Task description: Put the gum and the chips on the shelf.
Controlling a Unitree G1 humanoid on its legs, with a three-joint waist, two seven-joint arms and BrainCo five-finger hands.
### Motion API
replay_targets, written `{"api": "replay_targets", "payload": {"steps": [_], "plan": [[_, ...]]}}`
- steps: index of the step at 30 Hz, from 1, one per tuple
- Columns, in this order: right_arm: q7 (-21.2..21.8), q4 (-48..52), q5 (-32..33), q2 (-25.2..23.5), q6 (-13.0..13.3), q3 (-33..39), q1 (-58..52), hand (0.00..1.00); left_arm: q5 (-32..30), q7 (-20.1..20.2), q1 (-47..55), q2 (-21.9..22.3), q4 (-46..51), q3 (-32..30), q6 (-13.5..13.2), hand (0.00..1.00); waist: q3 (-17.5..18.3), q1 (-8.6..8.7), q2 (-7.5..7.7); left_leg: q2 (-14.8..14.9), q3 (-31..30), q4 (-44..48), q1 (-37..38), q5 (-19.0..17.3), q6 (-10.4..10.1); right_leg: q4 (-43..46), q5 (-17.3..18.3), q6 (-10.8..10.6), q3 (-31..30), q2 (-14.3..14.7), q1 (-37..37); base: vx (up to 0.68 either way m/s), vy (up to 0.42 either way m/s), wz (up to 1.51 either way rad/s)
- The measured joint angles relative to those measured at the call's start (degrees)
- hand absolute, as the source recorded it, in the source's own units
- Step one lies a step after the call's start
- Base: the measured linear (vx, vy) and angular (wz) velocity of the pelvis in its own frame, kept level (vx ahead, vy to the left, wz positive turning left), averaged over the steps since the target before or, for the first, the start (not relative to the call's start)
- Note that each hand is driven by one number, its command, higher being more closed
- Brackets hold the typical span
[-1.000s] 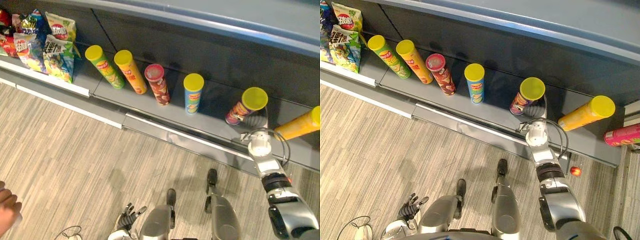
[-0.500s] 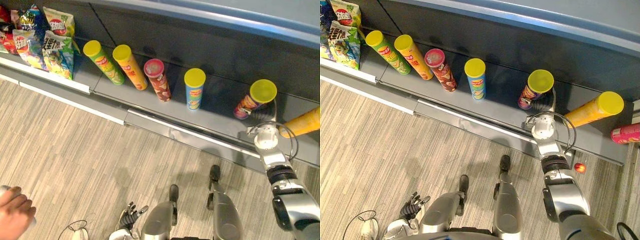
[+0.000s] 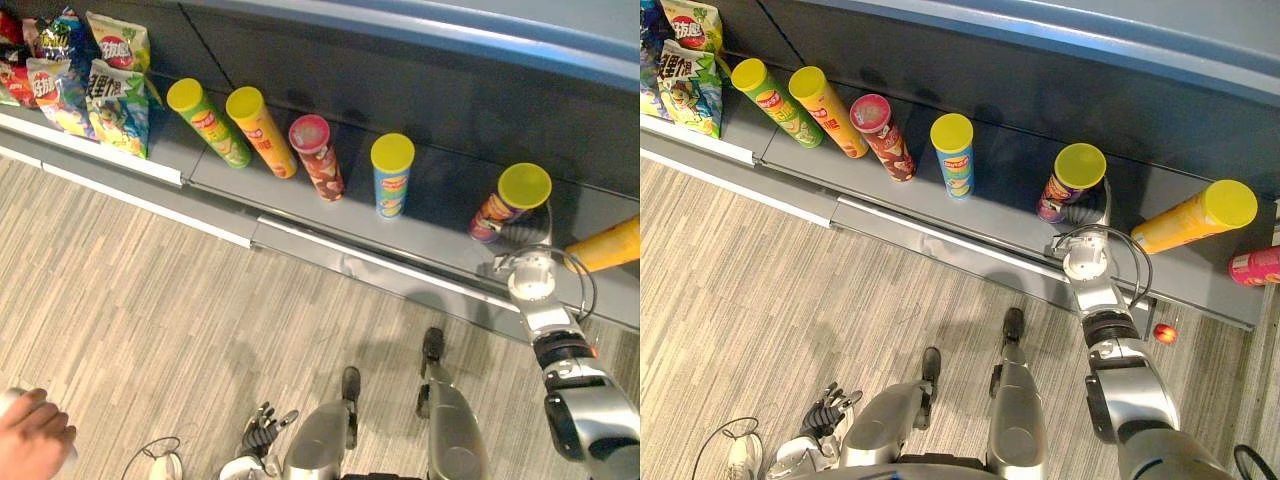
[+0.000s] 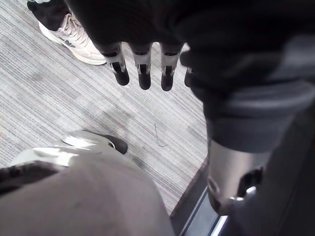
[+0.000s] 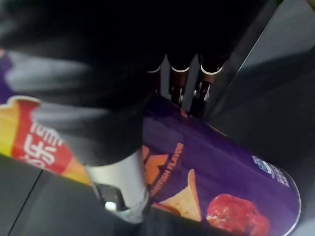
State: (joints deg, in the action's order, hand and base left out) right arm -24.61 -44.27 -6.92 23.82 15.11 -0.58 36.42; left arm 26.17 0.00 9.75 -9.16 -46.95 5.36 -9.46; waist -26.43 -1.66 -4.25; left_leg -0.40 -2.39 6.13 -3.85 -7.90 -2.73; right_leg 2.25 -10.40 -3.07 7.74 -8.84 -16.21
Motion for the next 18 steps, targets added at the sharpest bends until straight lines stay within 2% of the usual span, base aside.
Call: {"api": "replay_targets", "payload": {"steps": [13,14,18], "plan": [[-0.14,-0.51,-1.78,-0.15,1.95,-1.64,-0.61,1.00,0.06,0.35,-0.35,-0.05,-0.31,0.02,0.03,0.00,0.00,-0.02,0.00,0.01,0.05,0.01,0.01,0.00,0.00,0.02,-0.01,-0.01,-0.07,0.02,-0.06,0.00,0.000,0.00],[-0.07,-0.49,-1.91,-0.16,1.95,-2.03,-0.61,0.00,0.05,0.35,-0.61,-0.07,-0.46,0.01,0.04,0.00,0.00,-0.02,0.00,0.02,0.05,0.04,0.05,0.00,0.00,0.04,-0.01,-0.01,-0.08,0.02,-0.03,0.00,0.000,0.00],[0.34,-0.46,-2.07,-0.40,1.95,-2.22,-0.97,0.00,0.02,0.35,-0.73,-0.07,-0.45,0.02,0.07,0.00,0.00,-0.03,0.00,0.02,0.10,0.10,0.12,0.00,0.00,0.08,-0.03,-0.04,-0.13,0.03,0.05,0.00,0.000,0.00]]}}
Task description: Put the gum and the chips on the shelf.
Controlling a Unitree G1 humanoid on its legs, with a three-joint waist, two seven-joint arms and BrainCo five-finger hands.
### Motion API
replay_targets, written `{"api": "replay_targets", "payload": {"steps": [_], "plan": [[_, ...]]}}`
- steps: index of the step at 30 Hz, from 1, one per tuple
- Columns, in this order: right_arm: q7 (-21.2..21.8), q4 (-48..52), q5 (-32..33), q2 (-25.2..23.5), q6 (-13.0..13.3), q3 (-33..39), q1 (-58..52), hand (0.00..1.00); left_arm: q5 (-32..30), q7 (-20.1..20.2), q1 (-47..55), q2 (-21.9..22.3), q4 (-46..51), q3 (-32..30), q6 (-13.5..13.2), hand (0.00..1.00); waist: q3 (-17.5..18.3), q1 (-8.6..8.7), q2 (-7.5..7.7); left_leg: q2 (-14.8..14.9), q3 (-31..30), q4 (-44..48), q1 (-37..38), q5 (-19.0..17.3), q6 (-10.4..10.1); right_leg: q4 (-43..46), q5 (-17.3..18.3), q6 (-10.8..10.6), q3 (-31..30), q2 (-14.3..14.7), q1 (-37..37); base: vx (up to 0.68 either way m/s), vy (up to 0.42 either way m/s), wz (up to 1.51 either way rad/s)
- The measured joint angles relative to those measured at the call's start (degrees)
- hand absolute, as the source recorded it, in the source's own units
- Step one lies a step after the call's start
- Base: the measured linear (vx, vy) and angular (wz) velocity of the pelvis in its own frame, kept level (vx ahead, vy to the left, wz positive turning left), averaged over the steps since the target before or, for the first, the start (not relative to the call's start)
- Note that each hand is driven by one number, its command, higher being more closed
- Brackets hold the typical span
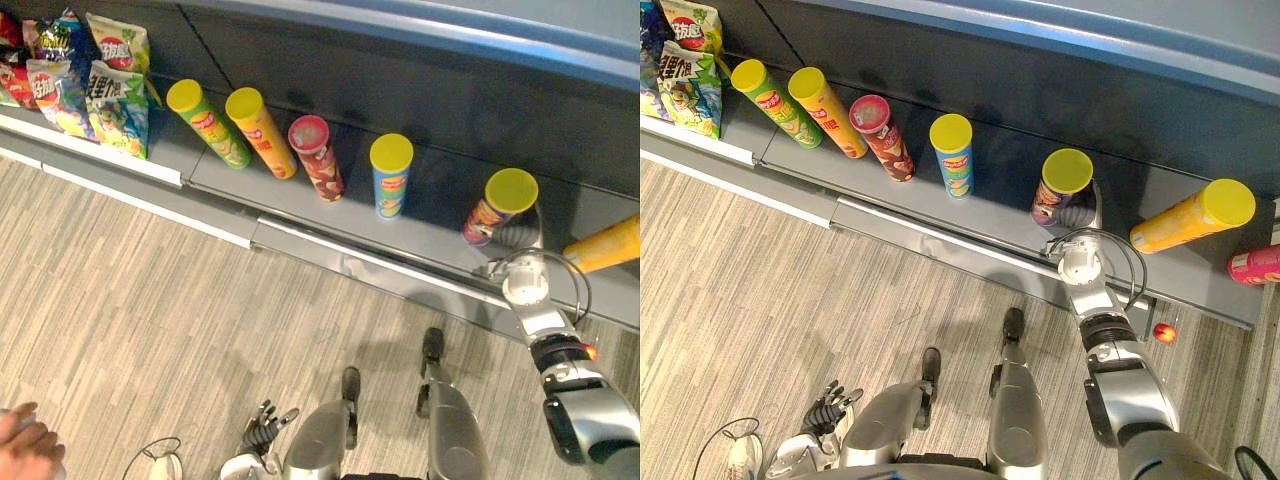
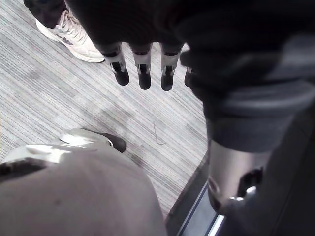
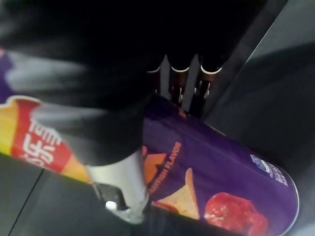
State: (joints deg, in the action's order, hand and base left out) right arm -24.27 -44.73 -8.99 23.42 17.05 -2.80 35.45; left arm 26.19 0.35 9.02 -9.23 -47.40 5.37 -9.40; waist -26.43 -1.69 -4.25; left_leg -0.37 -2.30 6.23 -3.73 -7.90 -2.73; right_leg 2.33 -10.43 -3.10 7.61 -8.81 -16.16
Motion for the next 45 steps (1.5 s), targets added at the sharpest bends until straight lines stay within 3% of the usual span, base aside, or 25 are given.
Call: {"api": "replay_targets", "payload": {"steps": [20,29,40,45], "plan": [[2.08,0.11,0.47,-3.79,-0.47,0.04,-6.49,0.00,-0.30,-0.07,-0.14,0.06,0.22,-0.05,0.05,0.00,0.08,0.16,0.15,0.14,0.37,-0.01,1.77,0.00,-0.01,-0.09,-0.03,-0.14,-0.07,0.03,1.65,0.00,0.000,0.00],[1.08,0.24,1.11,-6.70,-1.99,2.61,-12.41,0.00,-0.53,-0.06,-0.39,-0.06,0.12,-0.17,0.09,0.00,0.93,0.73,1.20,0.42,2.07,-0.13,3.01,-0.09,-0.09,-0.93,0.14,-0.50,-0.99,0.53,2.58,0.01,-0.002,-0.08],[-0.14,0.21,2.86,-10.90,-2.54,6.37,-26.02,0.00,-2.37,-0.08,-0.46,0.43,-0.82,-0.10,0.11,0.00,6.55,1.90,2.02,2.22,4.94,-2.27,6.39,-0.91,-0.76,-3.24,0.01,-0.69,-2.16,2.78,4.69,0.05,-0.013,-0.14],[4.77,0.45,-1.46,-13.52,-2.53,3.19,-32.66,0.00,-2.87,-0.06,-1.38,2.13,-2.16,-0.12,1.19,0.00,8.91,3.03,3.02,3.09,6.45,-3.10,8.30,-1.50,-1.12,-4.34,-0.01,-0.68,-3.29,4.04,6.22,0.08,-0.008,-0.17]]}}
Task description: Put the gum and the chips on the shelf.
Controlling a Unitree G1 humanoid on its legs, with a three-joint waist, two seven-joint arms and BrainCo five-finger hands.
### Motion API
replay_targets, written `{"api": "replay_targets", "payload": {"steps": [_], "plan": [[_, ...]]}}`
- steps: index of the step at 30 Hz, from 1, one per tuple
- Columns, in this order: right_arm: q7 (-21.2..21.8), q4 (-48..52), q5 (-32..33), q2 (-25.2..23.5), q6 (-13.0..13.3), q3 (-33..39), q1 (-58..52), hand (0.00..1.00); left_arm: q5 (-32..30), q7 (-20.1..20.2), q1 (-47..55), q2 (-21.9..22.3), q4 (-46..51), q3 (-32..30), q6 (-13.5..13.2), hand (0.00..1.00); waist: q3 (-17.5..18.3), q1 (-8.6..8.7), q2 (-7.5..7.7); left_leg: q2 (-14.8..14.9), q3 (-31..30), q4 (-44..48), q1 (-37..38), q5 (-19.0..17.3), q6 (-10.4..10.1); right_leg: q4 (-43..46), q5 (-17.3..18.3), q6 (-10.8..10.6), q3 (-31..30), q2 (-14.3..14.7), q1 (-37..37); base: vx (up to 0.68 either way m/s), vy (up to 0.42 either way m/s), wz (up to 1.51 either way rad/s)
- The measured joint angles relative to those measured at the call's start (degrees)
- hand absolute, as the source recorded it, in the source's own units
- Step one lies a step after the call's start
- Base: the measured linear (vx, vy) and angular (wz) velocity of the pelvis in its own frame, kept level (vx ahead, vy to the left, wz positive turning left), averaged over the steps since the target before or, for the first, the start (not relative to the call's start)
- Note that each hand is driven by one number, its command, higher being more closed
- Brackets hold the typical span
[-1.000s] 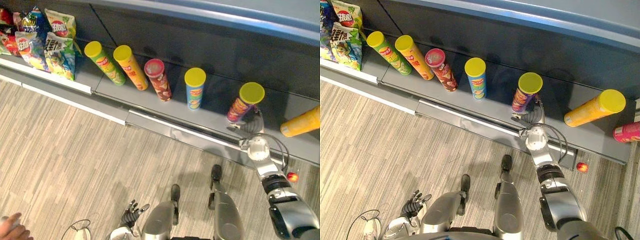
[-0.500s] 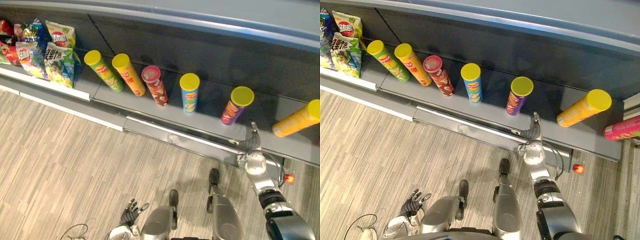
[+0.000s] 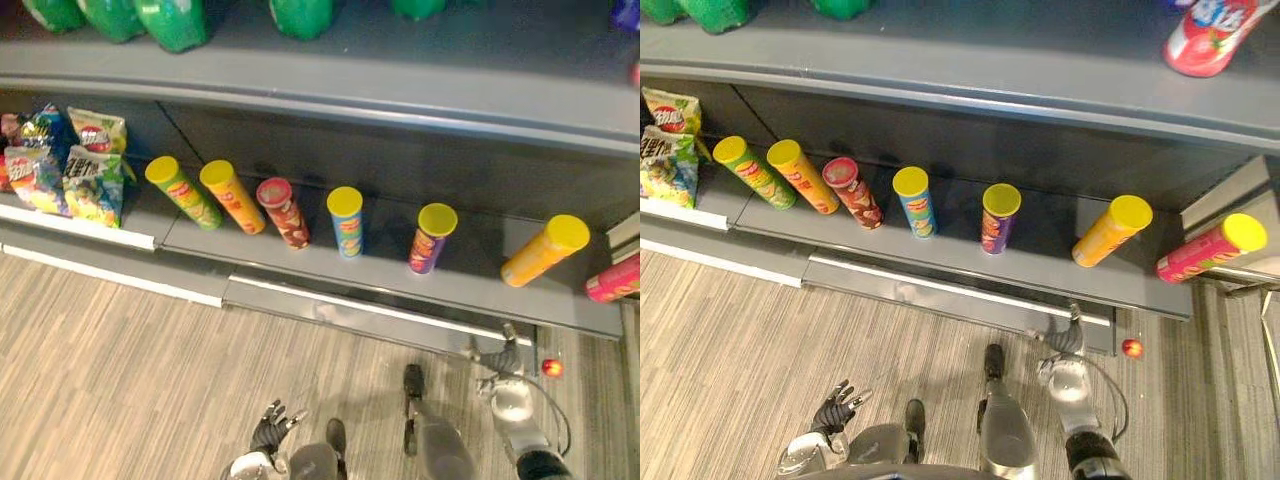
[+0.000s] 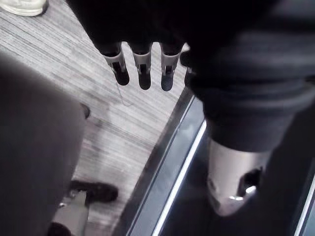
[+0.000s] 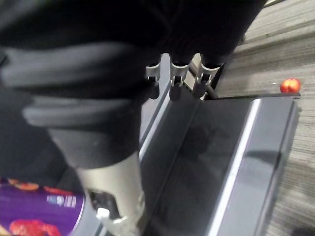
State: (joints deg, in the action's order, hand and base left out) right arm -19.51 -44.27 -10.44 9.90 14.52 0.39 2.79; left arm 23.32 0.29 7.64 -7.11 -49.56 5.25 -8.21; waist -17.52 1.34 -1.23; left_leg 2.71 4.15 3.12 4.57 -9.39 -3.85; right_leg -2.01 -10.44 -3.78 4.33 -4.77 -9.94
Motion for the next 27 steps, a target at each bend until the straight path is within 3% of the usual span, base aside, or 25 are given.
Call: {"api": "replay_targets", "payload": {"steps": [2,6,9,12,17,27], "plan": [[4.07,-0.30,-1.50,-1.46,-0.12,-2.66,-4.30,0.00,-1.73,-1.34,-0.98,0.09,-2.67,-0.17,0.09,0.00,2.09,0.13,0.44,0.84,0.46,0.16,0.90,-0.96,-0.27,-1.16,0.02,0.02,-0.16,1.02,1.37,0.09,-0.016,-0.14],[8.02,-4.41,-2.06,-2.94,0.57,-3.29,-7.84,0.00,-1.72,-2.84,-1.73,0.57,-4.36,-1.64,0.02,0.00,3.89,0.11,1.01,1.93,1.71,0.40,2.79,-2.06,-0.71,-2.34,0.01,0.04,-0.81,2.33,3.40,0.08,-0.004,-0.15],[8.96,-7.65,-0.46,-2.94,3.14,-2.88,-7.91,0.00,-1.67,-4.12,-1.90,0.91,-5.41,-3.34,-0.39,0.00,5.58,0.37,1.64,2.45,2.21,1.05,3.54,-2.95,-1.10,-3.11,-0.17,0.27,-1.35,3.01,4.47,0.05,0.008,-0.12],[10.42,-10.74,3.68,-2.99,4.46,-1.29,-8.02,0.00,-2.10,-6.82,-1.70,1.93,-7.95,-6.25,-1.76,0.00,6.85,0.20,1.40,2.83,2.98,1.05,4.97,-3.55,-1.19,-3.92,-0.20,0.31,-1.70,3.51,6.09,0.05,0.012,-0.09],[12.50,-11.83,4.29,-2.98,5.44,0.16,-8.55,0.00,-4.33,-8.59,-1.15,2.47,-10.05,-10.72,-1.95,0.00,7.40,0.15,1.22,2.81,3.23,1.02,5.83,-3.73,-1.17,-3.94,-0.20,0.32,-1.88,3.56,6.87,0.01,0.008,-0.03],[14.90,-17.07,9.24,-3.11,-2.04,4.52,-9.52,0.00,-4.42,-6.14,-0.34,3.72,-12.15,-15.38,-1.23,0.00,8.34,-0.02,1.17,2.94,3.94,0.63,8.76,-3.88,-1.09,-4.05,0.08,0.15,-2.39,3.81,9.53,-0.02,-0.001,-0.02]]}}
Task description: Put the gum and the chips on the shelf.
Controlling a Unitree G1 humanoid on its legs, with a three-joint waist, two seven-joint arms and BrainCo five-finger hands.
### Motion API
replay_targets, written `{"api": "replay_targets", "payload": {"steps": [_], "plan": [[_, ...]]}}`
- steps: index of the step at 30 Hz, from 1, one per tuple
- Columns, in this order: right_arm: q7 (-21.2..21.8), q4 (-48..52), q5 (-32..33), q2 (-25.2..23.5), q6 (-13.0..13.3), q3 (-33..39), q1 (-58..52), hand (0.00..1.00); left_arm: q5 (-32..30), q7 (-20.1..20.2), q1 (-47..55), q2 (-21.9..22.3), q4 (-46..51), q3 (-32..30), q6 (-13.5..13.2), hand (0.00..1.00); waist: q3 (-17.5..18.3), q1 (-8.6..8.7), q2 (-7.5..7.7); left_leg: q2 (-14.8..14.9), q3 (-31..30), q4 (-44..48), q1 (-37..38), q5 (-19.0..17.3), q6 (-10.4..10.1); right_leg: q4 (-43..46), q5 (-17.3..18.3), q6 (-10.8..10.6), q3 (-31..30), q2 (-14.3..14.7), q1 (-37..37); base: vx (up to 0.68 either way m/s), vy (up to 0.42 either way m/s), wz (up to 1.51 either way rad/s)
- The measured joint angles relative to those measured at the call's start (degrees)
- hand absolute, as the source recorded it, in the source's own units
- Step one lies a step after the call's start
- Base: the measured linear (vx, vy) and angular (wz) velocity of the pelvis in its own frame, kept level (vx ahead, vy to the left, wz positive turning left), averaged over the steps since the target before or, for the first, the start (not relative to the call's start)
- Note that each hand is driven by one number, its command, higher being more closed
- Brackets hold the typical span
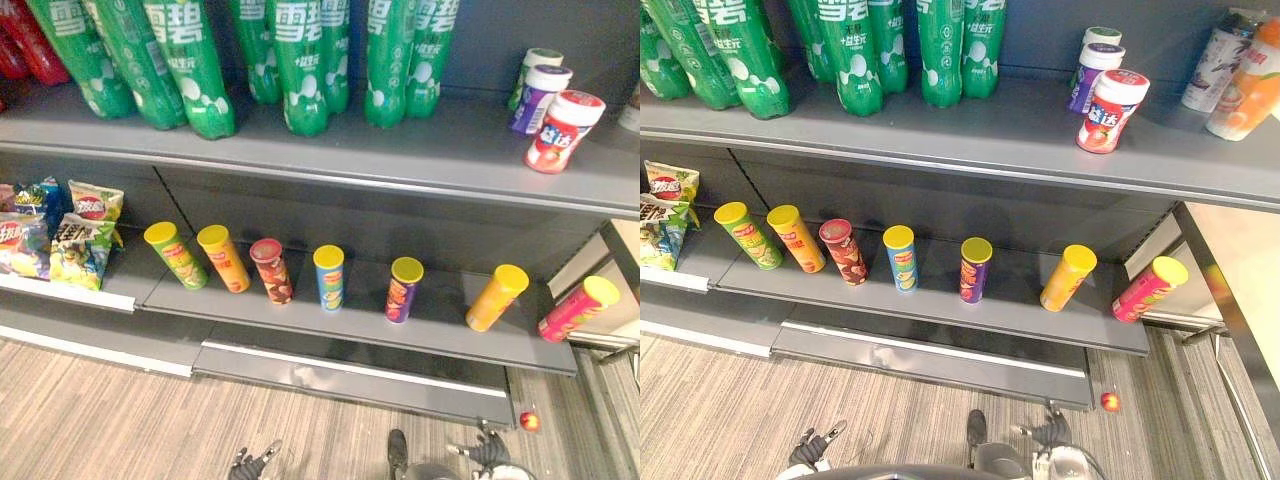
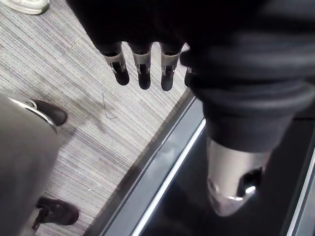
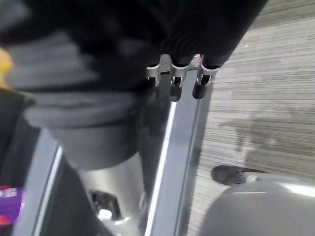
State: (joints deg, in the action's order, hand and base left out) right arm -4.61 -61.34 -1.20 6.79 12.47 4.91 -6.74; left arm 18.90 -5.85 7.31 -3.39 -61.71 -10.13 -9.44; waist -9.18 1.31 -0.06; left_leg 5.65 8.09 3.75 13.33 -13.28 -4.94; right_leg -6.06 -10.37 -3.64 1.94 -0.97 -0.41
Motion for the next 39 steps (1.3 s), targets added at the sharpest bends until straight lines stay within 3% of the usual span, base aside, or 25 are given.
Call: {"api": "replay_targets", "payload": {"steps": [3,7,9,10,11,13,14,15,16,17,18,19,20,21,23,27,29,37,39], "plan": [[-0.45,-0.19,4.84,-0.57,-1.69,1.90,-2.55,0.00,0.05,1.56,0.06,0.66,-0.21,0.12,0.07,0.00,0.38,0.16,-0.07,-0.13,1.69,0.74,-0.11,-0.78,0.03,2.75,0.61,0.66,-1.10,0.15,-1.92,-0.04,0.012,-0.24],[-1.87,0.77,8.11,-2.39,-1.72,5.15,-5.56,0.00,-0.09,2.75,-0.33,0.88,-0.01,0.00,0.72,0.00,-0.11,0.01,0.84,-0.12,4.61,3.13,-0.17,-1.35,0.51,7.51,3.73,0.52,-0.76,-0.27,-4.47,-0.05,0.010,-0.31],[-2.35,2.80,8.94,-3.68,-1.22,7.58,-7.58,0.00,-0.83,3.42,-0.22,1.26,0.45,-1.30,1.19,0.00,-0.03,0.12,0.88,0.80,9.92,4.10,-0.14,-1.29,0.77,9.31,7.83,-2.65,6.16,-2.27,-5.45,-0.06,0.019,-0.56],[-2.32,3.20,8.96,-3.17,-0.57,8.31,-7.58,0.00,-1.27,3.93,0.40,1.66,0.88,-1.67,1.44,0.00,0.12,0.14,-1.38,3.05,13.53,4.40,-0.22,-1.25,0.84,14.32,9.66,-1.22,10.48,-2.88,-7.42,-0.03,0.006,-0.82],[-2.28,3.20,8.97,-3.30,-0.37,8.43,-7.65,0.00,-1.14,4.35,0.69,1.99,1.36,-2.64,1.77,0.00,0.16,0.20,-1.32,4.60,16.21,4.77,-0.19,-1.24,0.81,25.50,12.58,2.92,14.16,-4.66,-10.02,-0.02,0.000,-0.80],[-2.40,2.94,9.00,-4.43,0.49,10.00,-8.76,0.00,-0.88,5.09,0.68,1.73,1.47,-2.62,2.46,0.00,0.63,0.14,-0.47,5.90,18.73,5.82,0.11,-1.22,0.70,36.05,13.77,4.78,18.03,-8.90,-9.65,0.06,-0.044,-0.75],[-2.35,2.33,8.96,-5.37,0.74,10.29,-9.00,0.00,0.24,5.83,0.84,0.81,2.25,-2.69,2.55,0.00,1.16,-0.11,1.26,4.89,20.59,7.03,-0.09,-1.37,0.51,34.58,12.20,3.52,17.19,-9.59,-8.87,0.05,-0.058,-1.03],[-2.32,1.93,8.98,-5.35,0.70,10.16,-8.45,0.00,0.58,6.16,0.62,0.30,1.84,-2.73,2.93,0.00,1.25,-0.17,2.01,5.07,21.33,7.24,-0.29,-1.31,0.81,32.95,11.65,4.45,17.37,-8.19,-9.12,-0.05,-0.056,-1.43],[-2.29,1.83,9.01,-4.79,1.11,9.42,-7.70,0.00,1.17,6.43,-0.39,0.30,0.02,-2.30,3.83,0.00,1.57,-0.59,0.97,4.08,19.69,4.41,-1.59,-0.92,2.98,24.73,8.29,4.18,14.45,-5.18,-7.97,-0.19,-0.052,-1.47],[-2.35,1.41,9.08,-3.52,1.11,9.87,-5.90,0.00,1.25,6.82,-0.71,1.08,-0.30,-0.99,4.22,0.00,1.75,-0.06,-0.99,4.78,20.93,1.18,-2.13,1.22,1.68,25.55,11.25,4.55,12.58,-4.38,-8.78,-0.18,-0.082,-1.23],[-2.45,1.06,9.13,-3.81,0.69,10.23,-5.52,0.00,1.34,6.98,-1.05,0.76,-0.24,-0.51,4.48,0.00,1.55,0.40,0.19,4.13,21.37,1.12,-2.21,1.64,1.45,31.30,14.56,4.11,12.51,-6.13,-9.69,-0.11,-0.115,-0.66],[-2.55,-0.37,9.20,-4.36,0.59,10.36,-6.23,0.00,2.98,6.69,-1.51,-0.19,-0.43,1.16,5.11,0.00,1.26,0.36,0.09,3.76,21.59,1.44,-2.07,1.94,1.18,35.30,17.92,2.99,12.66,-9.19,-8.14,0.02,-0.167,-0.28],[-3.12,-1.02,10.27,-4.68,0.23,10.79,-6.53,0.00,4.28,6.65,-1.00,-0.71,-0.85,1.76,5.46,0.00,1.60,0.18,0.77,3.46,22.05,1.44,-1.76,2.39,0.46,31.28,18.47,-0.24,11.86,-9.92,-5.60,0.02,-0.159,-0.27],[-3.15,-1.09,10.26,-4.59,0.21,10.53,-6.83,0.00,5.14,6.66,-1.09,-0.97,-1.09,1.88,5.55,0.00,1.94,0.11,1.37,3.47,22.33,1.19,-1.87,2.94,-0.02,29.00,18.60,-0.47,11.81,-8.99,-4.92,-0.01,-0.170,-0.48],[-3.34,-1.57,10.23,-4.35,0.36,10.04,-5.68,0.00,7.49,6.74,-1.02,-1.23,-1.38,2.24,5.82,0.00,2.09,-0.06,0.92,3.98,23.44,0.20,-2.84,4.30,-1.12,18.53,17.81,-1.13,10.68,-5.86,-1.93,-0.06,-0.194,-0.51],[-3.79,-2.55,10.11,-3.22,0.34,8.15,-5.47,0.00,10.27,6.87,-0.77,-1.27,-1.85,3.80,5.65,0.00,2.20,-0.13,0.43,6.26,23.91,0.22,-3.23,5.75,-1.70,5.37,11.04,0.18,9.48,-1.62,2.99,-0.09,-0.134,-0.25],[-3.64,-2.55,10.09,-3.18,0.31,7.81,-5.26,0.00,11.06,7.17,-0.71,-1.31,-1.97,4.22,5.12,0.00,2.20,-0.17,0.86,6.19,23.93,0.36,-3.39,5.89,-1.88,-0.51,8.12,0.15,9.12,-1.09,4.89,-0.16,-0.097,-0.14],[-2.28,-3.14,10.13,-2.29,-0.62,5.78,-4.12,0.00,14.80,7.31,-0.46,-1.56,-2.98,3.49,4.97,0.00,2.14,-0.32,0.94,5.22,22.30,0.67,-5.21,6.38,-1.83,-0.59,7.60,-0.16,10.18,-2.25,3.52,-0.06,-0.015,0.05],[-1.78,-4.10,10.24,-2.16,-1.04,5.76,-3.44,0.00,14.84,7.20,-0.50,-1.74,-3.77,3.07,4.52,0.00,2.31,-0.18,0.64,4.79,19.48,0.78,-5.35,6.44,-1.83,-0.58,7.56,-0.23,10.07,-2.43,3.45,0.02,-0.007,-0.03]]}}
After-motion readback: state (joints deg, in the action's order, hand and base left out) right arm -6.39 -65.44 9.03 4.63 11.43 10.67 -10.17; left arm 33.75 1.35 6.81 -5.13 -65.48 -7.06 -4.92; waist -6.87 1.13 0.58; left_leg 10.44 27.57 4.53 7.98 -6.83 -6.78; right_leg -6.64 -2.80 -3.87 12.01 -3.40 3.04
